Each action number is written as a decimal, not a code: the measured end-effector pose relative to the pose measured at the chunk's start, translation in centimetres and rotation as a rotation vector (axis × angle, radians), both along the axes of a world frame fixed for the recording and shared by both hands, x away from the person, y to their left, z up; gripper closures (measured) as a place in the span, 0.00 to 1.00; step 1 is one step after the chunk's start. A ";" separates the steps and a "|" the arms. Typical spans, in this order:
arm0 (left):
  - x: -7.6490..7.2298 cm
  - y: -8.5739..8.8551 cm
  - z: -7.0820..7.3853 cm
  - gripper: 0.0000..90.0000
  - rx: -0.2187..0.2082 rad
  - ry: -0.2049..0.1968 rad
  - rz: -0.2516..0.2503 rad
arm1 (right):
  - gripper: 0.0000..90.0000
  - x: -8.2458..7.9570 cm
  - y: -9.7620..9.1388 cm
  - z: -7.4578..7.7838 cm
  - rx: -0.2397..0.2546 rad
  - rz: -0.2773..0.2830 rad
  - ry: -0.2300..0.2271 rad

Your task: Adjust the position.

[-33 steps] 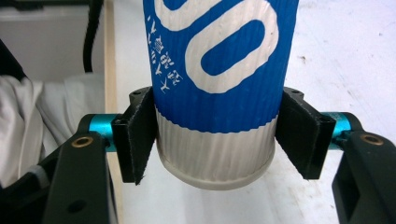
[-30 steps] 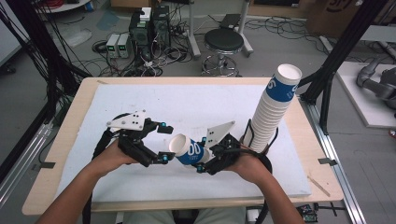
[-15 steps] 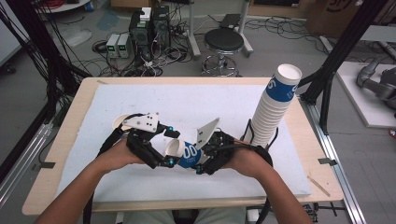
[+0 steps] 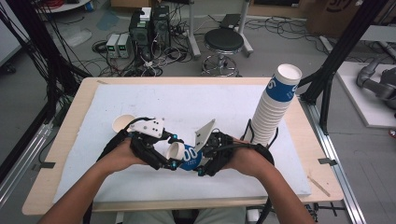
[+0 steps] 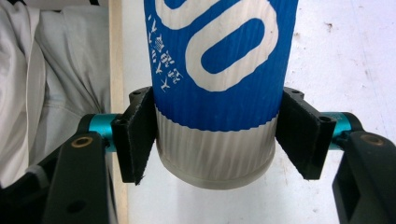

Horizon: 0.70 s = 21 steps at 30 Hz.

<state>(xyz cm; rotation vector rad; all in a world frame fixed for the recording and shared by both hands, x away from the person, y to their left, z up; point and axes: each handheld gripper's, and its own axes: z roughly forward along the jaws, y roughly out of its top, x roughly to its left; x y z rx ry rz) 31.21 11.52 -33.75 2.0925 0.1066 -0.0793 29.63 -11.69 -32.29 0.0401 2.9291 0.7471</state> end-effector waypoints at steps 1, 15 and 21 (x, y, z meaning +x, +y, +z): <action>0.0 0.0 -0.1 0.35 0.001 -0.002 -0.003 | 0.36 0.0 0.0 0.0 0.000 0.000 0.000; -0.1 1.1 -0.8 0.34 -0.106 0.002 0.019 | 0.22 0.1 -2.7 -0.3 0.238 -0.070 0.033; -0.1 1.7 -1.2 0.34 -0.148 0.001 0.032 | 0.22 0.2 -3.8 -0.5 0.339 -0.094 0.058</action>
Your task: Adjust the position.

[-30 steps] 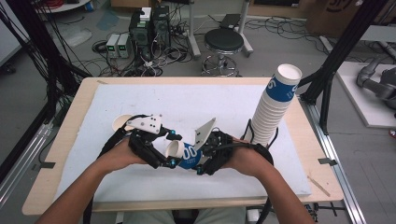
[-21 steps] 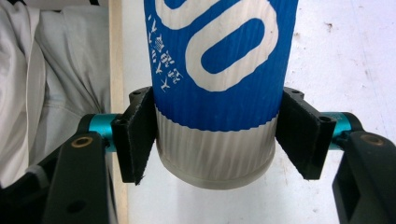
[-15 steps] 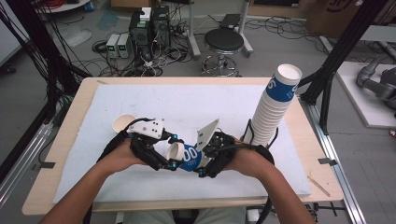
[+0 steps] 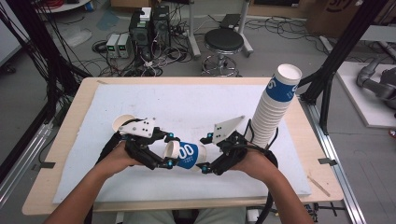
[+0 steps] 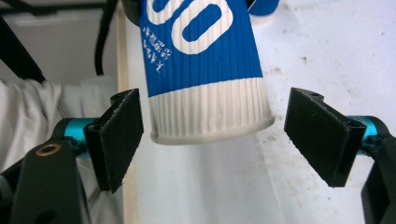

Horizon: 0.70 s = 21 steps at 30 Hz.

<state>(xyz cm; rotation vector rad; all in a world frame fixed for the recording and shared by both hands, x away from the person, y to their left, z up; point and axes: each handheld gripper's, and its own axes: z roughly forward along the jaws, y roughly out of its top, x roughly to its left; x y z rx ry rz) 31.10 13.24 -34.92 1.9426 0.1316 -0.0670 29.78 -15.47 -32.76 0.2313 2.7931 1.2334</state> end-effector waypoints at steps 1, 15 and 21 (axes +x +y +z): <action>0.0 0.1 -0.1 0.34 -0.005 0.000 0.002 | 0.22 0.0 -0.2 0.0 0.021 -0.007 0.002; -0.4 1.4 -0.9 0.34 -0.147 -0.018 0.061 | 0.22 -1.0 -3.2 -1.2 0.271 -0.102 -0.020; -0.7 1.6 -1.4 0.34 -0.207 -0.024 0.067 | 0.22 -1.6 -4.2 -2.2 0.342 -0.132 -0.006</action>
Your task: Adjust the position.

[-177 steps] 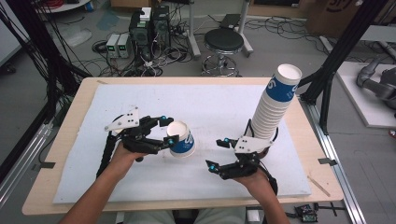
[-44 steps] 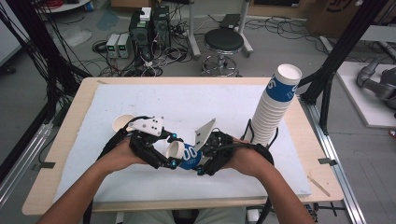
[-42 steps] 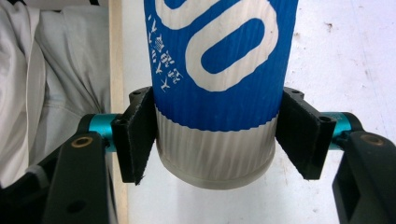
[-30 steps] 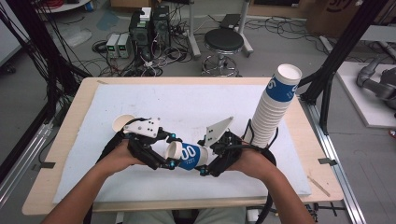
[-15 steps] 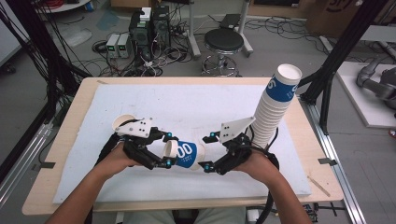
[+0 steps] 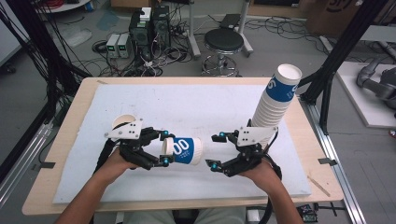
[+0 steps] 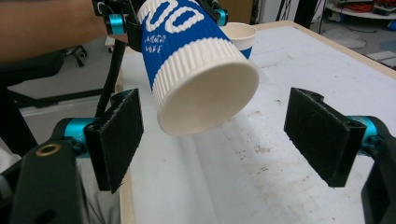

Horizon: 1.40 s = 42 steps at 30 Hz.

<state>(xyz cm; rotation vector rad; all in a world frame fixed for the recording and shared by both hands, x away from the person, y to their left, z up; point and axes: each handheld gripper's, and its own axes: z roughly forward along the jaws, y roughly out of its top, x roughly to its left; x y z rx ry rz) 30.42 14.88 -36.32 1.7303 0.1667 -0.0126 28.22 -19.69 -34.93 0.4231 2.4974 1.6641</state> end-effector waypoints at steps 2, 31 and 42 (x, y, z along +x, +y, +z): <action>-0.1 0.0 -0.2 0.34 -0.019 -0.002 -0.003 | 0.22 -0.2 -0.2 -0.4 0.015 0.000 0.007; -0.7 -0.8 -1.1 0.34 -0.103 0.009 -0.070 | 0.21 -0.5 0.4 -3.3 0.116 0.058 0.096; -0.7 -1.1 -1.2 0.34 -0.141 0.020 -0.094 | 0.19 -0.4 0.8 -3.5 0.154 0.093 0.111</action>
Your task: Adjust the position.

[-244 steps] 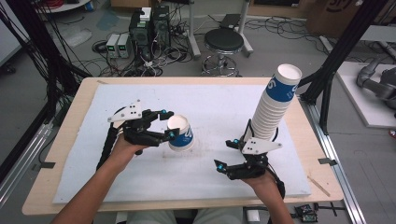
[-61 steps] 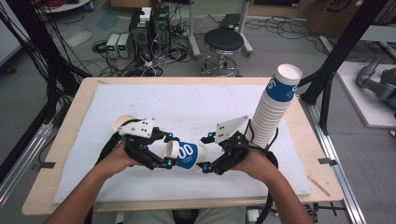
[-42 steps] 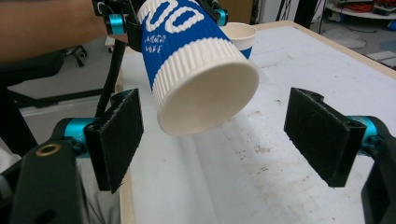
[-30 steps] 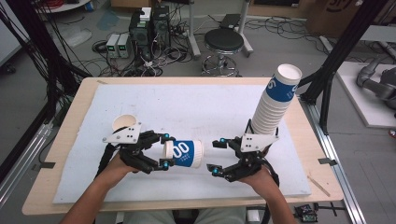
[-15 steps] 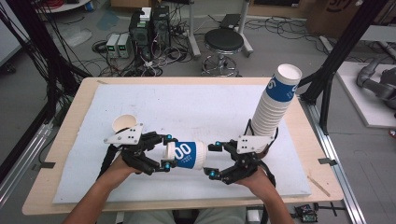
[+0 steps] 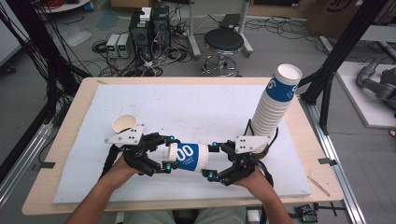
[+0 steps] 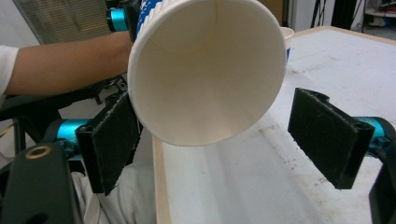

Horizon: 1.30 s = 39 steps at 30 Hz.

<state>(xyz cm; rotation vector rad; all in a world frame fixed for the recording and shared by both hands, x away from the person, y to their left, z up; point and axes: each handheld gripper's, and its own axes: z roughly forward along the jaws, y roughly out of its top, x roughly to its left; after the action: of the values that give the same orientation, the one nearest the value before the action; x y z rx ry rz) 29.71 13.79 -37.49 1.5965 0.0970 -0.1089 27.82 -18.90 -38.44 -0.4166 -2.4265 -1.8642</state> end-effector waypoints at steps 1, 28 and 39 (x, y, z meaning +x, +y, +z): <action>0.0 0.0 0.0 0.34 -0.002 -0.001 0.002 | 0.19 0.0 0.0 0.0 0.006 -0.002 -0.008; -0.1 -0.6 -0.3 0.35 0.002 -0.024 -0.026 | 0.32 0.0 0.2 0.0 0.015 0.051 -0.033; -0.4 -1.0 -0.7 0.24 0.082 0.006 0.026 | 0.35 0.0 -0.2 0.0 -0.013 0.046 -0.031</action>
<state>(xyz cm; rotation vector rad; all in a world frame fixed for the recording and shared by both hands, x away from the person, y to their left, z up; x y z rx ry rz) 29.30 12.75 -38.15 1.6761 0.1287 -0.0905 27.81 -19.11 -38.45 -0.3320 -2.4472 -1.8521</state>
